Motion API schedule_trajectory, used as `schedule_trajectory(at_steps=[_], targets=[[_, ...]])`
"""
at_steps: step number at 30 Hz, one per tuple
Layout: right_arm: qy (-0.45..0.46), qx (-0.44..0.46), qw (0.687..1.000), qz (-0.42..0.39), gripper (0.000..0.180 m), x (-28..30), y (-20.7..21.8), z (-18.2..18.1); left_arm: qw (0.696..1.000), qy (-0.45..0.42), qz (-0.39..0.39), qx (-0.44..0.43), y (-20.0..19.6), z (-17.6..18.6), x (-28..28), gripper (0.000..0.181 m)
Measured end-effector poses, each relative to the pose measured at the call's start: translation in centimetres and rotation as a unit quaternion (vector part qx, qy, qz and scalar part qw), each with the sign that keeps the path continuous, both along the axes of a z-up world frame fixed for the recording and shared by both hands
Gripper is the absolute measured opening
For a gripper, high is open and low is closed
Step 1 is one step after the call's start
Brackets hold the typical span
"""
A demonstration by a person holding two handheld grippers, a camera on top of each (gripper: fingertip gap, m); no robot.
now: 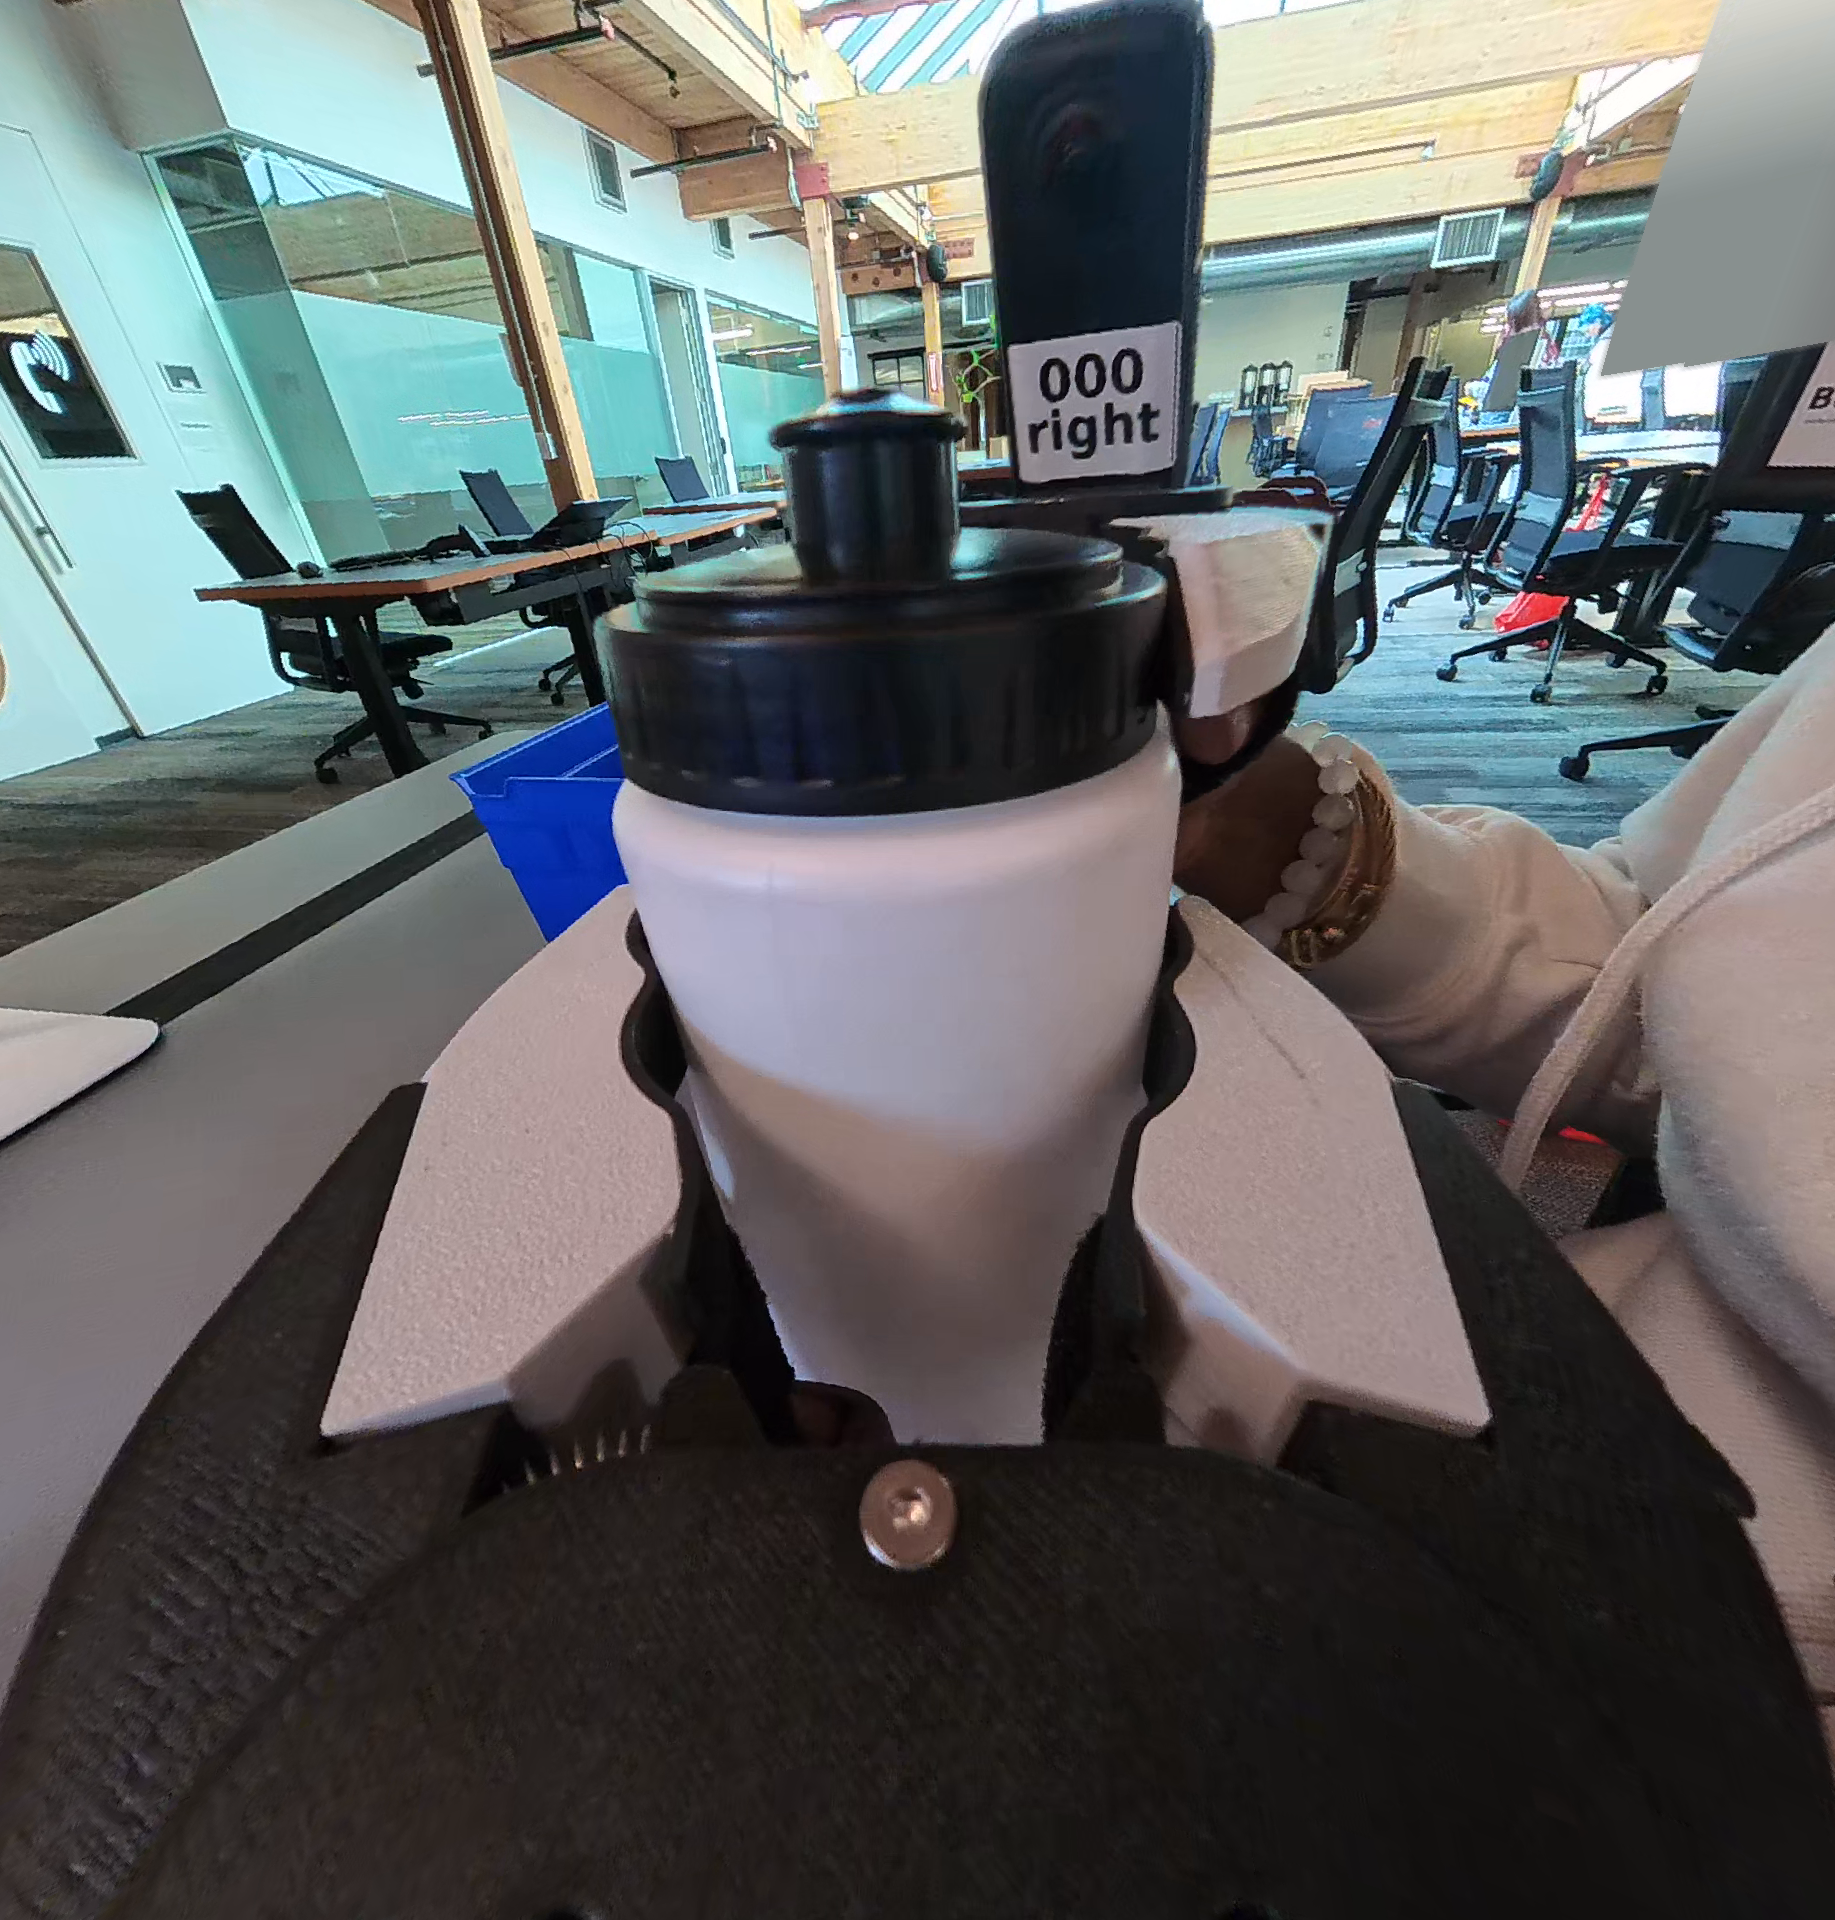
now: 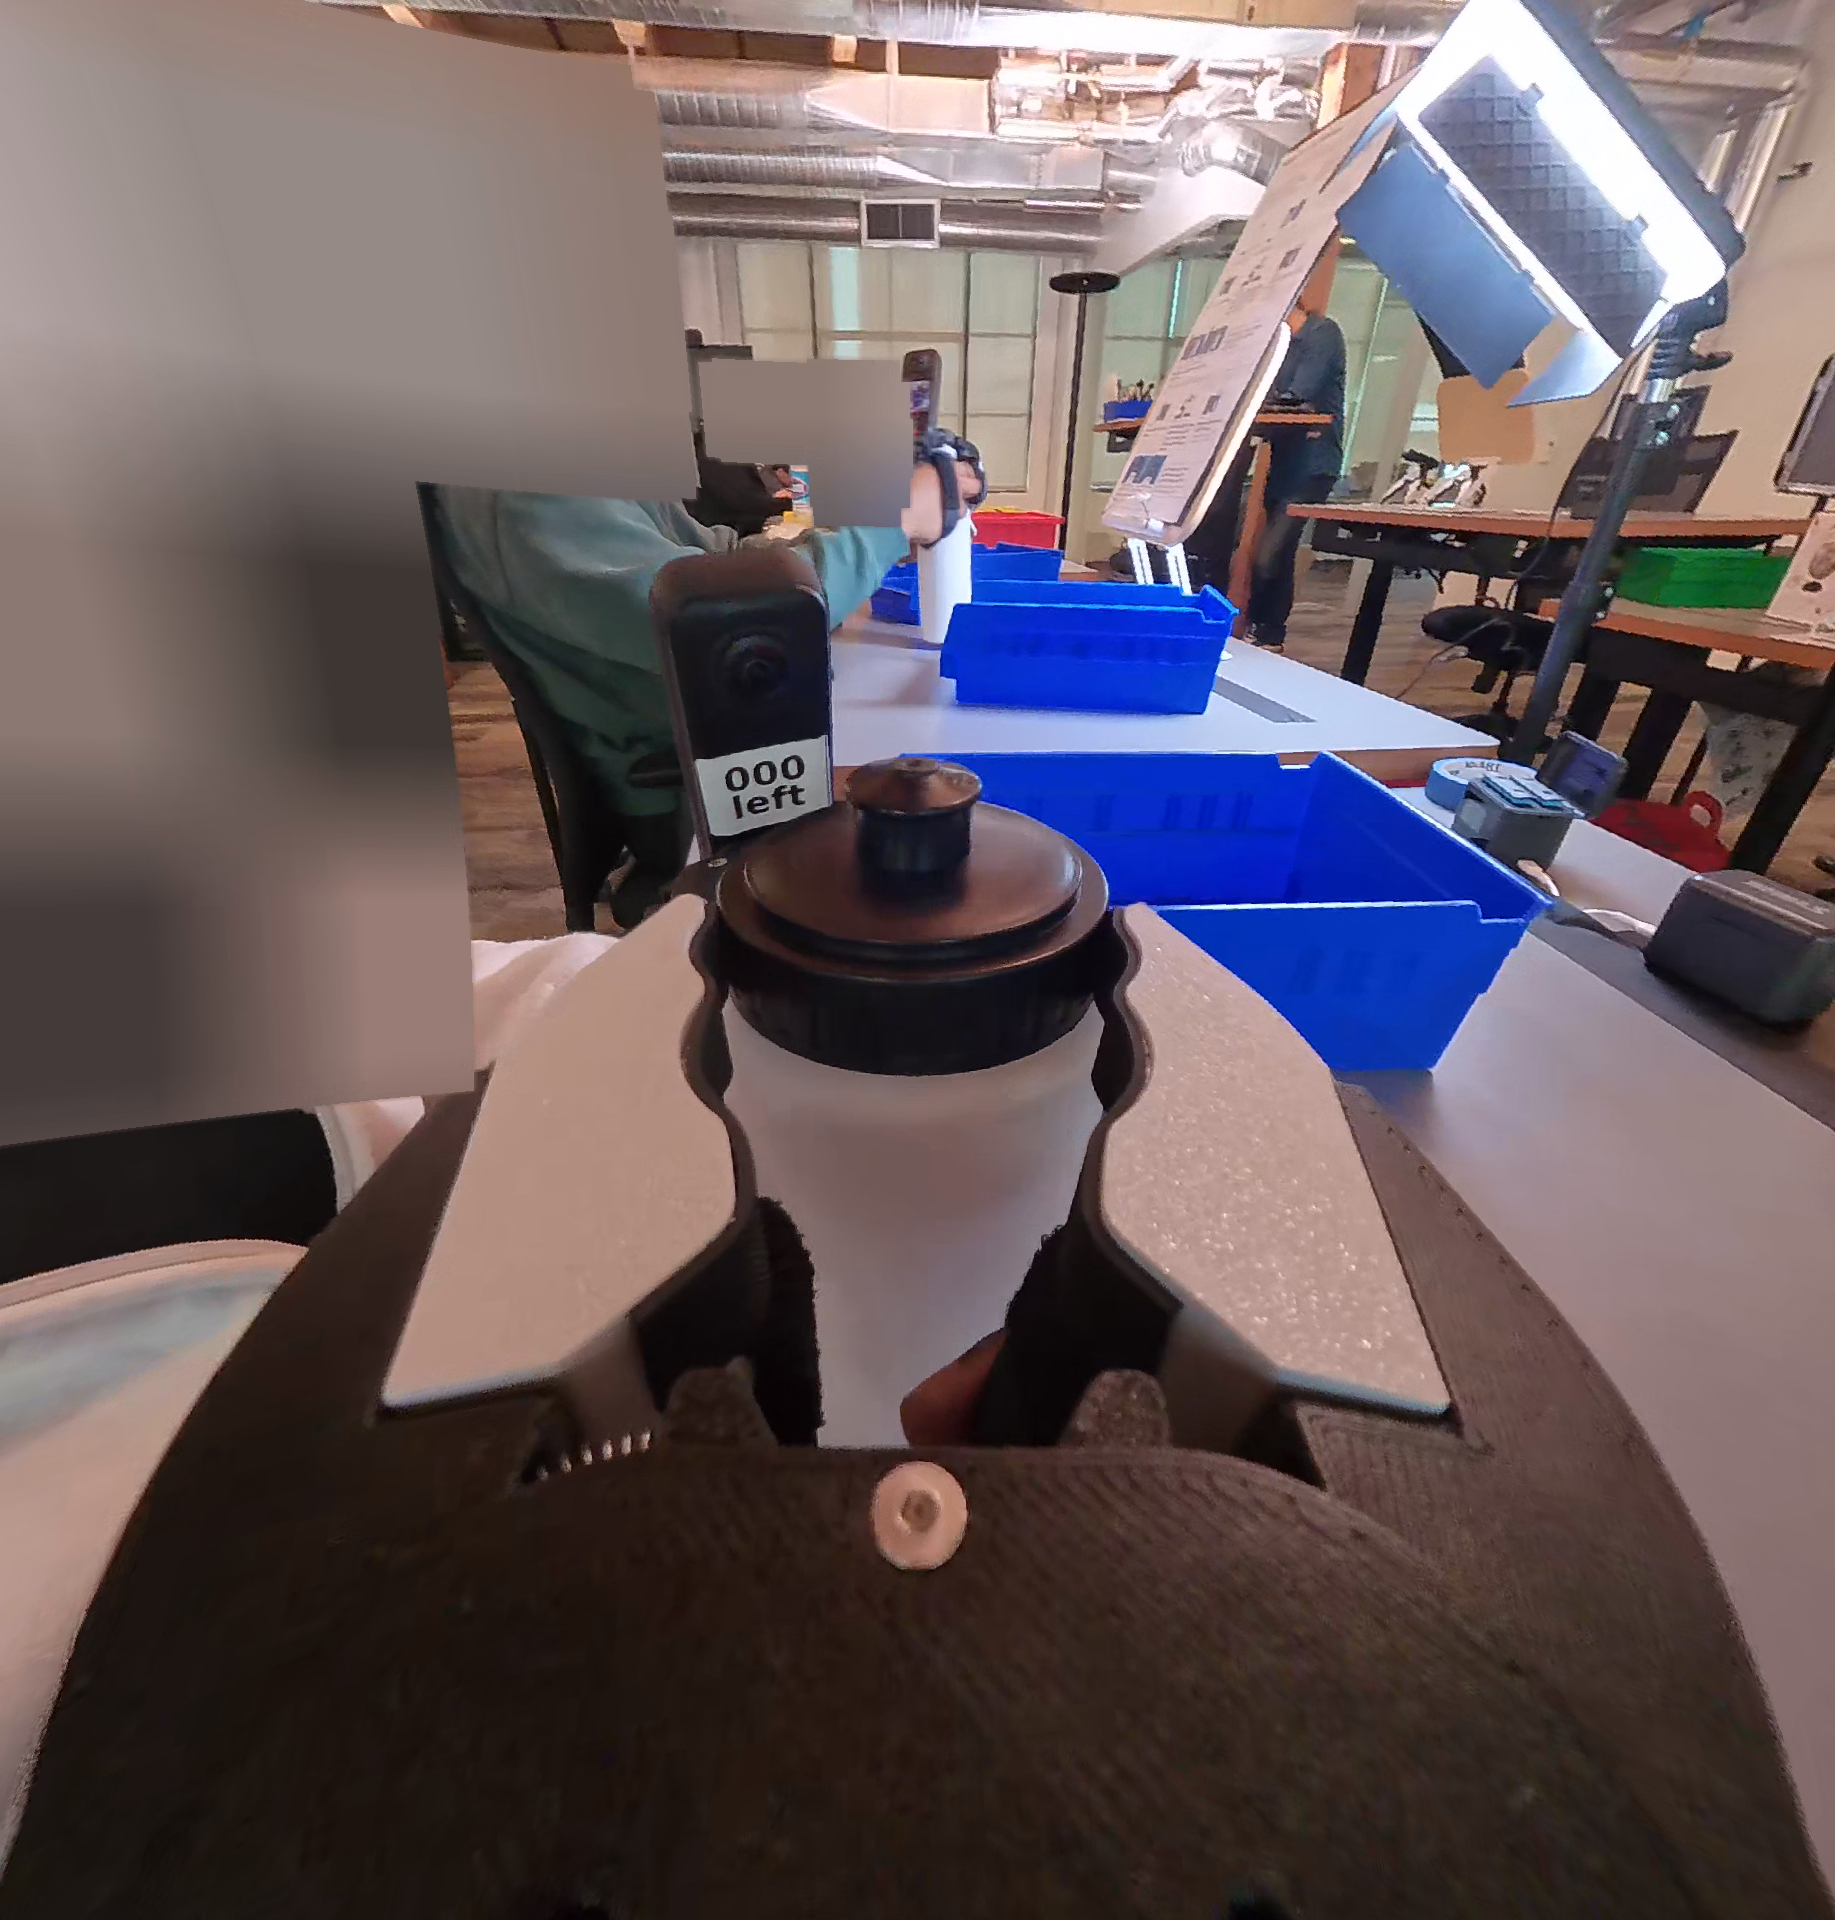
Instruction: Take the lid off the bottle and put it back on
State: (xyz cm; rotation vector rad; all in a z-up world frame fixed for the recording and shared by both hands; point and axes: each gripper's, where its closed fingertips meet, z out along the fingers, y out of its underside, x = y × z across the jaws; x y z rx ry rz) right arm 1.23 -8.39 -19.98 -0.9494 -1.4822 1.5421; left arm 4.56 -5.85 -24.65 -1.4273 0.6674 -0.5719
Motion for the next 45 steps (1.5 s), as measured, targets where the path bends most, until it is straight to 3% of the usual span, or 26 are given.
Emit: schedule_trajectory(at_steps=[15, 18, 21, 25, 27, 30, 36, 41, 44, 45], targets=[[0.047, -0.042, 0.989, 0.134, 0.07, 0.8, -0.8, 0.3, 0.998, 0.0, -0.064, -0.009, -0.9, 0.0, 0.8, 0.089], [0.057, -0.067, 0.994, 0.07, 0.069, 0.2, 0.3, 0.6, 0.999, -0.025, -0.022, -0.012, -0.2, 0.3, 0.0, 0.089], [0.096, -0.087, 0.989, -0.076, 0.088, 0.4, 2.3, 1.9, 1.0, -0.024, 0.017, -0.001, -0.1, 0.3, -0.4, 0.089], [0.072, -0.023, 0.983, -0.169, 0.092, 0.8, 0.6, 1.8, 0.999, 0.006, 0.041, 0.012, 0.2, 0.1, 0.1, 0.09], [0.04, 0.021, 0.978, -0.203, 0.091, 0.3, 0.4, 1.1, 0.999, 0.004, 0.039, 0.01, 0.3, 0.1, 0.1, 0.089], [0.02, 0.047, 0.975, -0.215, 0.072, -0.1, 0.6, 0.6, 0.999, 0.005, 0.036, 0.007, 0.2, 0.0, 0.1, 0.089], [-0.008, 0.045, 0.994, -0.101, 0.072, 0.1, -0.1, 0.5, 1.0, 0.003, 0.009, 0.008, -0.2, 0.1, 0.4, 0.089], [0.023, 0.008, 0.999, 0.026, 0.072, 0.2, -0.3, 0.7, 1.0, -0.005, 0.0, 0.002, -0.2, 0.1, 0.3, 0.089], [0.029, -0.032, 0.999, 0.032, 0.073, -0.1, -0.2, 0.5, 1.0, -0.008, 0.0, 0.002, -0.2, 0.1, 0.2, 0.089], [0.029, -0.042, 0.999, 0.006, 0.084, -0.3, 0.0, 0.5, 1.0, -0.006, 0.0, 0.005, -0.3, 0.1, 0.3, 0.089]])
